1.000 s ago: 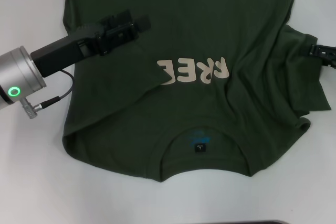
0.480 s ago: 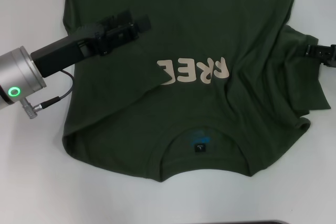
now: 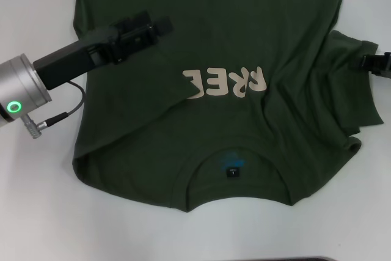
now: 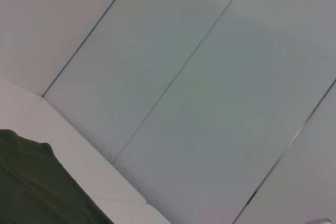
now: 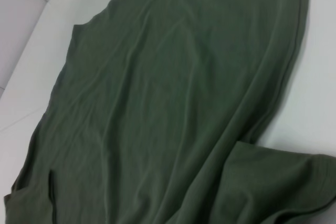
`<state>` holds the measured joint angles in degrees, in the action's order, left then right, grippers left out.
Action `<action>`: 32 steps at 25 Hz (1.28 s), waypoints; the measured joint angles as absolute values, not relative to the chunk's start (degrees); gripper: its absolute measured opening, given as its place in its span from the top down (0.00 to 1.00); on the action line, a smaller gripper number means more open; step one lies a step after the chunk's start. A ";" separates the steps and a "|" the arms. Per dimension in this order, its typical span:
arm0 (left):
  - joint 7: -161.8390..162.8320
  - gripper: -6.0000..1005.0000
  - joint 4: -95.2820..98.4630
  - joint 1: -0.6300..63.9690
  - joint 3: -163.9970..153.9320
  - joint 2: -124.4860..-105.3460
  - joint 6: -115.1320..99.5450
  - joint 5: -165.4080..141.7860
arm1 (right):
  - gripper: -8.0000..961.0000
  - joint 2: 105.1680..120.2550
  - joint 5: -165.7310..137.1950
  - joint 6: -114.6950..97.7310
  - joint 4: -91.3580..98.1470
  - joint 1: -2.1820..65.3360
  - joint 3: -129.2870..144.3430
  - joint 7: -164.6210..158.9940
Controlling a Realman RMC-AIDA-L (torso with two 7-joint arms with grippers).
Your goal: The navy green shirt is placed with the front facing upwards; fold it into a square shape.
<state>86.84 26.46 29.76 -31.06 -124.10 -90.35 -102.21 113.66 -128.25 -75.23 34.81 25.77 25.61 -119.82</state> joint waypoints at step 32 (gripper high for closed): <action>87.32 0.11 26.28 29.73 -30.40 -124.19 -90.26 -102.22 | 0.97 111.91 -117.78 -77.57 35.67 21.38 25.05 -117.94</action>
